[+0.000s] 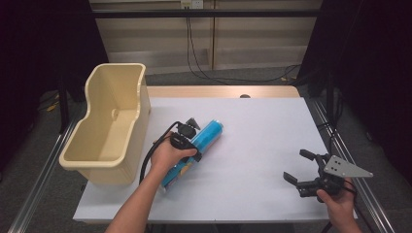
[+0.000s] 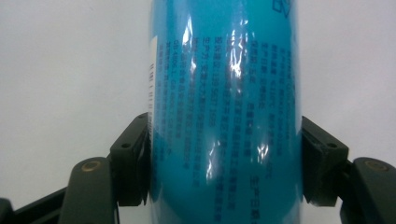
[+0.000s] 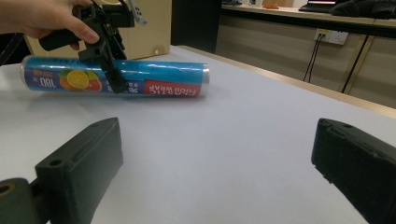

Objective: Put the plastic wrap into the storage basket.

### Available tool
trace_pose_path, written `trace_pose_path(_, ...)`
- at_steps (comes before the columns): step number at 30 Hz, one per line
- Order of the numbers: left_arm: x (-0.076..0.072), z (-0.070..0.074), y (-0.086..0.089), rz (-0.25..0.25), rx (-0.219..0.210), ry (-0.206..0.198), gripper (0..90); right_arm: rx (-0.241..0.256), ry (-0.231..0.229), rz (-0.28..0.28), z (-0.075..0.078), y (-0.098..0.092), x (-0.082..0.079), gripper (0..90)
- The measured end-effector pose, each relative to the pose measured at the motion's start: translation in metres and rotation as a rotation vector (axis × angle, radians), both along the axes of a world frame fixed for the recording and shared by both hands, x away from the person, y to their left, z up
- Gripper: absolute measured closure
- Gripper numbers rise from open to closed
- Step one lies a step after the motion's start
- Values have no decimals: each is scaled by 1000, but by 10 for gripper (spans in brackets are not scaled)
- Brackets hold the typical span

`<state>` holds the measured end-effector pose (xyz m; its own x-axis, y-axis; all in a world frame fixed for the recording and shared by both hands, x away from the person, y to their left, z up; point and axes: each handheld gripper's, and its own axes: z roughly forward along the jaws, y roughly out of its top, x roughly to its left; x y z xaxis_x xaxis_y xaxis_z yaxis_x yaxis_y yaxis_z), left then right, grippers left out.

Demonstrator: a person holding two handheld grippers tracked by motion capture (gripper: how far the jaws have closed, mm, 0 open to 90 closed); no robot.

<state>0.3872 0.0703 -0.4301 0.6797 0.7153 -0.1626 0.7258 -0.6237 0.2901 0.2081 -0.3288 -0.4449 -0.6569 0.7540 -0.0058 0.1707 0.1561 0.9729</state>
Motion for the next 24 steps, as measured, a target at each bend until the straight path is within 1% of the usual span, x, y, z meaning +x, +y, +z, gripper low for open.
trace_pose_path(1,1,6,2,-2,-1,2,320,0,0,-1,0,0,0,19)
trace_pose_path(2,0,10,2,6,-1,5,320,-1,0,0,0,0,1,18)
trace_pose_path(3,0,15,4,5,-3,-1,320,-1,0,0,0,0,1,18)
trace_pose_path(4,-1,20,5,15,-17,-9,320,-1,0,0,0,0,1,18)
trace_pose_path(6,0,30,10,41,-49,1,320,-1,-2,2,0,0,1,18)
trace_pose_path(7,0,35,12,49,-54,0,320,0,-1,2,0,1,0,18)
trace_pose_path(10,1,48,17,51,-41,-7,320,1,-2,1,0,1,0,18)
trace_pose_path(12,0,58,21,66,-40,-4,320,2,0,0,0,0,0,18)
trace_pose_path(13,0,63,23,68,-46,-6,320,2,0,0,0,0,0,18)
trace_pose_path(16,0,79,30,95,-55,-9,320,3,0,-4,0,0,0,18)
trace_pose_path(19,-2,94,36,108,-47,-26,320,1,-1,1,0,0,0,18)
trace_pose_path(24,-5,117,47,131,-64,-29,320,0,-1,-1,0,1,0,18)
